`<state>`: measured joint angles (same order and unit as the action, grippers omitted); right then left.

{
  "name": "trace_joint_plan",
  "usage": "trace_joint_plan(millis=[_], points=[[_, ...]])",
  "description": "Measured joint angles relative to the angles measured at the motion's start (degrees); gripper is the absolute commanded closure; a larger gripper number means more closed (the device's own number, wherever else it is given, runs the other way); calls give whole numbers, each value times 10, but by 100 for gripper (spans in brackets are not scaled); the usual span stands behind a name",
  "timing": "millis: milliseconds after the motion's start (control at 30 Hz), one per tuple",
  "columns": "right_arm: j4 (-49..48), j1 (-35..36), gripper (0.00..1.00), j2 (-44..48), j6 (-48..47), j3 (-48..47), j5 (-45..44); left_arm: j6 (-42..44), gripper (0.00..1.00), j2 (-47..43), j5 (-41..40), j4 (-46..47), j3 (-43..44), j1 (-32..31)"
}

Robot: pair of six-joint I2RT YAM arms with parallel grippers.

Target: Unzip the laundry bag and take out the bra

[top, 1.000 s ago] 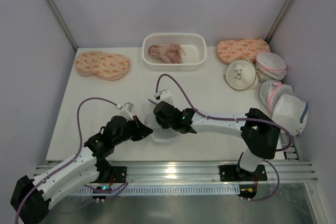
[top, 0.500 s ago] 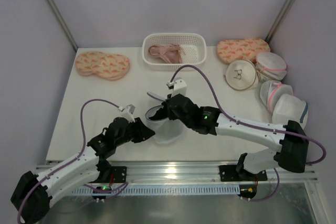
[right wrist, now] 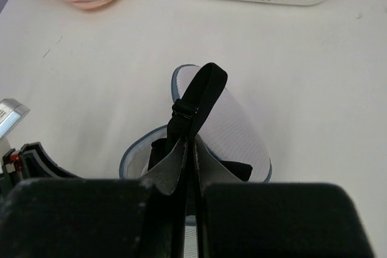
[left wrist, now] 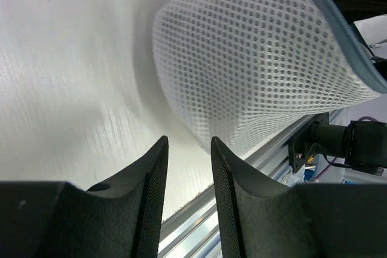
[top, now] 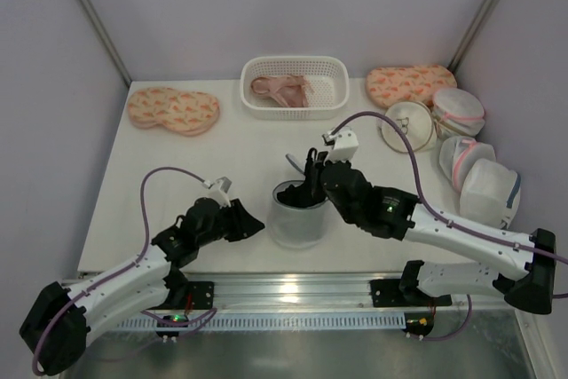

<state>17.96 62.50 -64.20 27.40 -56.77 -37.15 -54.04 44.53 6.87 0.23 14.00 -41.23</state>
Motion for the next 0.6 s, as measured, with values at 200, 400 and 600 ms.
trace_joint_plan(millis=[200, 400, 600], points=[[117, 0, 97, 19, 54, -42, -131, 0, 67, 2, 3, 4, 0, 0], [87, -1, 96, 93, 14, -3, -132, 1, 69, 13, 8, 12, 0, 0], [52, -1, 97, 132, -56, -30, -96, 0, 69, 24, 12, 24, 0, 0]])
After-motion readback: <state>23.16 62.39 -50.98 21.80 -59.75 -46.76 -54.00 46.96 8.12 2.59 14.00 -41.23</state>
